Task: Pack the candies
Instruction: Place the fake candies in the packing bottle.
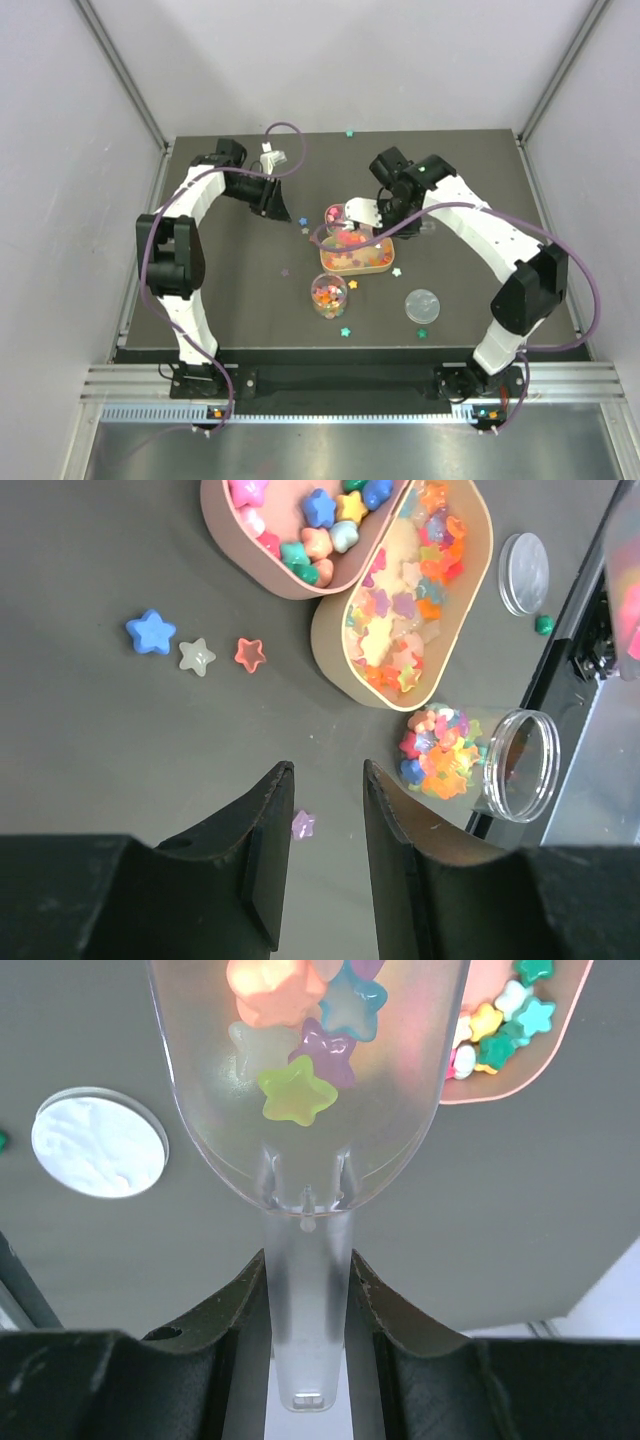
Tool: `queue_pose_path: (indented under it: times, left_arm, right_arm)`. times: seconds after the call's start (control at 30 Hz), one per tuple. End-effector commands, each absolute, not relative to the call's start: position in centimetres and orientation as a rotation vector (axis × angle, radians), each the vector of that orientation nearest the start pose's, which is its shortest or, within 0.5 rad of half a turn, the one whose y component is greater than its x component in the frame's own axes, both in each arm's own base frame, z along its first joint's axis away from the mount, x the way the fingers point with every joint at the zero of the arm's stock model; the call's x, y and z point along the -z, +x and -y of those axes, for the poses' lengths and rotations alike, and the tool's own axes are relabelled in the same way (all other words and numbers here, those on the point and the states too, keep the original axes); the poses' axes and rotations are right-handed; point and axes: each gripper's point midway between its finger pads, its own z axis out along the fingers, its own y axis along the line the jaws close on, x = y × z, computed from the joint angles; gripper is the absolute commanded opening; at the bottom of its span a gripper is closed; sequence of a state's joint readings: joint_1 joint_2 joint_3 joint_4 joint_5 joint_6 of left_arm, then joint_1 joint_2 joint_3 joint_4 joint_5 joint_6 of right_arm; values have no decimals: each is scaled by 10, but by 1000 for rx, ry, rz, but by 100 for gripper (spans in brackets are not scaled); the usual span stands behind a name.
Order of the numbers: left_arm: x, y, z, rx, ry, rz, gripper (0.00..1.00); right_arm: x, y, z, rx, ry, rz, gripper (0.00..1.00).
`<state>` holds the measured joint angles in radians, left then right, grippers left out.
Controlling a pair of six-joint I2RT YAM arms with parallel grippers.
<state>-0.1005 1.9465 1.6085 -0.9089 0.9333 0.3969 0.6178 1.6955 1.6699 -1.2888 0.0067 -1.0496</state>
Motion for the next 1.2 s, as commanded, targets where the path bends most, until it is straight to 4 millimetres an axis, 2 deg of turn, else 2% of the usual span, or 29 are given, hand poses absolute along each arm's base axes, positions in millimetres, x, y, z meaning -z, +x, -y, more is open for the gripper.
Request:
queue_pose_path:
  times: [0.0, 0.13, 0.27, 0.53, 0.83, 1.17]
  left_arm:
    - [-135, 383, 170, 1148, 792, -2303, 39]
    - [-131, 382, 168, 1124, 783, -2315, 39]
    - [-127, 380, 166, 1110, 777, -2324, 39]
    - [-126, 375, 159, 1101, 753, -2321, 39]
    - [-124, 376, 156, 1104, 716, -2301, 39]
    - [-119, 375, 157, 1126, 701, -2282, 39]
  right_arm:
    - [-207, 280, -164, 210, -2243, -1813, 0]
    - [-208, 264, -170, 311, -2375, -1718, 0]
    - [-211, 256, -173, 369, -2420, -1697, 0]
    - [-201, 241, -180, 462, -2522, -1654, 0]
    - [-196, 239, -175, 599, -2597, -1624, 0]
    - [-203, 246, -171, 798, -2621, -1556, 0]
